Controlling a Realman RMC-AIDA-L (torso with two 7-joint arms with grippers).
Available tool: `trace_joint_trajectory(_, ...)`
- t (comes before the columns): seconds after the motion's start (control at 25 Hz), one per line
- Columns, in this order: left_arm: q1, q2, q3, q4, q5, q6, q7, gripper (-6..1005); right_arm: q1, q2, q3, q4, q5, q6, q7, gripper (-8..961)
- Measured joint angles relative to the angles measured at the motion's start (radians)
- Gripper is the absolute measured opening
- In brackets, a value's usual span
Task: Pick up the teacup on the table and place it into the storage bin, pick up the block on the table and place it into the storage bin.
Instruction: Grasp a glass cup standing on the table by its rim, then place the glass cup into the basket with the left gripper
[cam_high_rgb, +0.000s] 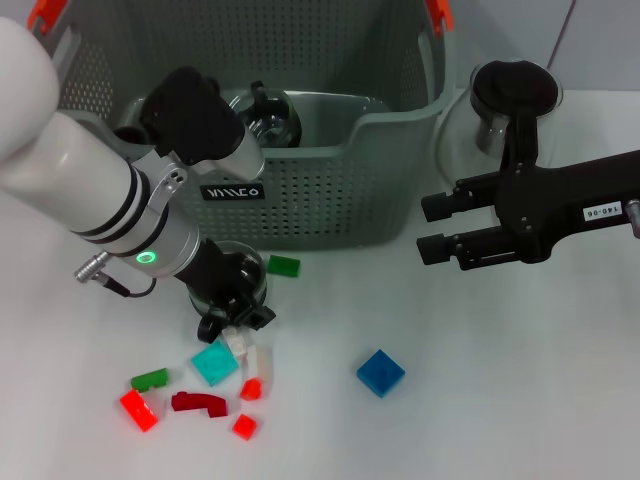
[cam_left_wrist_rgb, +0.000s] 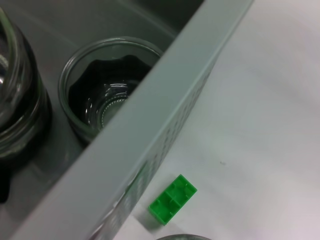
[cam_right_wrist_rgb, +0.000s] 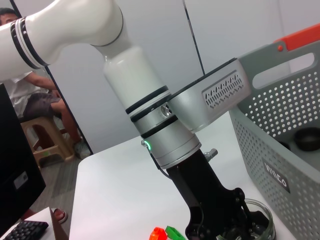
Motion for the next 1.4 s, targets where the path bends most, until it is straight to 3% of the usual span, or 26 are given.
trace_joint_trajectory(0.28, 0.000, 0.000, 0.001, -0.001, 0.020, -0.003, -0.007, 341, 0.000, 0.000, 0.006, 0.000, 0.000, 0.000, 0.000, 667)
trace_joint_trajectory(0.72, -0.001, -0.002, 0.005, -0.046, 0.025, 0.056, -0.013, 44, -0.001, 0.000, 0.012, 0.000, 0.000, -0.002, 0.000, 667)
trace_joint_trajectory(0.96, 0.028, -0.002, -0.011, -0.179, 0.016, 0.205, -0.014, 45, -0.001, 0.000, 0.022, 0.000, 0.000, -0.004, -0.002, 668)
trace_joint_trajectory(1.0, 0.045, -0.002, -0.043, -0.255, -0.003, 0.297, -0.013, 46, 0.000, 0.000, 0.023, 0.000, 0.000, -0.005, -0.004, 668)
trace_joint_trajectory(1.12, 0.059, -0.002, -0.092, -0.326, -0.037, 0.391, -0.008, 46, 0.003, 0.000, 0.026, 0.000, 0.000, -0.006, -0.005, 668)
trace_joint_trajectory(1.16, 0.066, -0.001, -0.153, -0.377, -0.088, 0.472, -0.002, 47, 0.004, 0.000, 0.026, 0.000, 0.000, -0.006, -0.005, 668)
trace_joint_trajectory(1.4, 0.052, 0.012, -0.367, -0.456, -0.246, 0.655, 0.012, 48, 0.009, 0.002, 0.027, 0.000, 0.000, -0.002, -0.007, 667)
